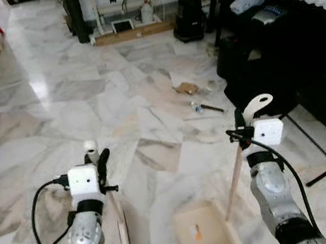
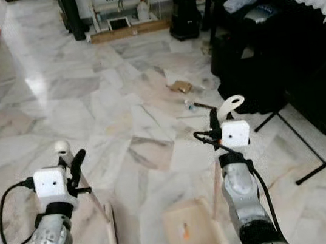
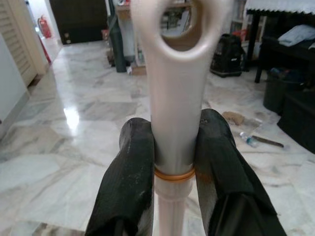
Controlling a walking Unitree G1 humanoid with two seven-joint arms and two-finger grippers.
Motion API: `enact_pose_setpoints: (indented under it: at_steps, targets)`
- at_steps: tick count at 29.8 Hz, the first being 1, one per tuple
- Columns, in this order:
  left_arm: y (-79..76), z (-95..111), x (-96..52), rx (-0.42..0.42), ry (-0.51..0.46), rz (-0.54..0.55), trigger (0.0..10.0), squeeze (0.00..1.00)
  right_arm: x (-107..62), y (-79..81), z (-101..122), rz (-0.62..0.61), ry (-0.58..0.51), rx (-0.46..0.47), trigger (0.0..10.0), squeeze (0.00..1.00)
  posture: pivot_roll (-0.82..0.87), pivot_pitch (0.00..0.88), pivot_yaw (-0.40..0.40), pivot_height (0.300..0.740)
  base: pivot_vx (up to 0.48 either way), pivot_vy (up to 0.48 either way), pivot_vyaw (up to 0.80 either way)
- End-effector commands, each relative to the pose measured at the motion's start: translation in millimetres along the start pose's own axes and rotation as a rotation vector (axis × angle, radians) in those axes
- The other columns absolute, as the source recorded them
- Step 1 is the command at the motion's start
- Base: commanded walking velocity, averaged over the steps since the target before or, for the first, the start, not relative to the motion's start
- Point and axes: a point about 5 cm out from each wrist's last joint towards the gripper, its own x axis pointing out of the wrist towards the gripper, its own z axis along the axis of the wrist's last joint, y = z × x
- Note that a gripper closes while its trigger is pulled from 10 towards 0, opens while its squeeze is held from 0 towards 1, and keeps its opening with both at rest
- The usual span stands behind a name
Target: Sweep floor
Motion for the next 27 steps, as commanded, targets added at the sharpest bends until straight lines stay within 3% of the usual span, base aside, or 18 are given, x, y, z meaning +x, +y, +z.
enact_pose_setpoints:
  at_steps: [1,19,27]
  targets:
    - [-4.2,4.7,1.6,-0.009,-0.027,-0.009,10.0,0.01,2.5,-2.0,5.6,-0.016,-0.029,0.023,10.0,0.0,0.02,0.059,-0.044,0.74,0.304,0.0,0.0]
    - [-2.6,4.2,3.0,-0.004,-0.023,0.005,10.0,0.01,3.1,1.1,5.6,0.006,-0.026,-0.006,10.0,0.0,0.02,0.072,-0.046,0.74,0.35,0.0,0.0]
    - [-2.8,3.0,1.6,-0.004,-0.017,0.009,10.0,0.01,2.9,2.9,6.3,0.011,-0.031,-0.003,10.0,0.0,0.02,0.077,-0.048,0.74,0.415,0.0,0.48]
